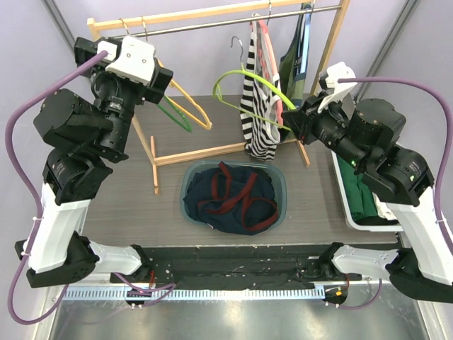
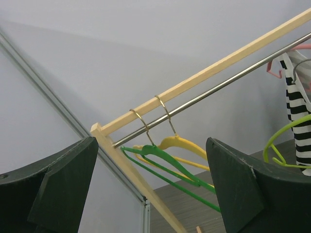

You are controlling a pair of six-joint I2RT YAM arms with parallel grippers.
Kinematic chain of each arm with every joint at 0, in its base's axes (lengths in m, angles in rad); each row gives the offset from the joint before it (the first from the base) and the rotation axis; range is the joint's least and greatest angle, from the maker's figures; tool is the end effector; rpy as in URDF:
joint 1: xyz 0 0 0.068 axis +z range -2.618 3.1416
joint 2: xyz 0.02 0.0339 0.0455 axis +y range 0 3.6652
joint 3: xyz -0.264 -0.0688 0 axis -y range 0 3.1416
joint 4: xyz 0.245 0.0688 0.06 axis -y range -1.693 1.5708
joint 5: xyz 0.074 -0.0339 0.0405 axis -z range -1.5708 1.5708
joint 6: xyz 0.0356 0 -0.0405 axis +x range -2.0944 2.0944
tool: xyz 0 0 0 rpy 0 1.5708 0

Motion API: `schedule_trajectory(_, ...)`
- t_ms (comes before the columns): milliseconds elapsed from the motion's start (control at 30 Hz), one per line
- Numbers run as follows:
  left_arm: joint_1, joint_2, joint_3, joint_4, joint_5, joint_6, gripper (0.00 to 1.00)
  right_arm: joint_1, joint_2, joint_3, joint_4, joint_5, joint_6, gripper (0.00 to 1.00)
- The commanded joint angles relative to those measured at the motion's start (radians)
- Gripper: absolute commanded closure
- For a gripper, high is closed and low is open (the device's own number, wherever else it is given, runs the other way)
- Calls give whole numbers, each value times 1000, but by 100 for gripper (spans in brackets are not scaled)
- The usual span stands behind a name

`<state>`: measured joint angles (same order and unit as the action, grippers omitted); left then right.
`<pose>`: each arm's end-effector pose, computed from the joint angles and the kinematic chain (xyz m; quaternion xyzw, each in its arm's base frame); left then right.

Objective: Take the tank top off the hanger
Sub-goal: Place the hanger at the clothesline.

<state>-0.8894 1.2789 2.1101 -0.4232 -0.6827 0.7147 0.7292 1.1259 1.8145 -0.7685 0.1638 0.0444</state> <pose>0.1170 -0.1087 0.6281 0.1775 0.5609 0.1144 0.8005 0.1278 0.1064 0.5451 -0.1936 0.7084 0.1993 0.6488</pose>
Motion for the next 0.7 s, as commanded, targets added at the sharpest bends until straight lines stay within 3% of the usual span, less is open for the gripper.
schedule_trajectory(0,18,-9,11,21,-14,-58,2,24,-38,-17,233,5,-40,99)
schedule_trajectory(100,30,-6,14,18,-18,-81,5,108,-3,23,261,51,-86,99)
schedule_trajectory(333,72,-23,-47,15,-29,-135,7,476,149,131,302,486,-354,99)
schedule_trajectory(400,78,-24,-50,12,-31,-144,7,515,187,132,354,586,-418,99)
schedule_trajectory(667,96,-50,-48,11,-40,-181,5,535,222,94,537,672,-506,99)
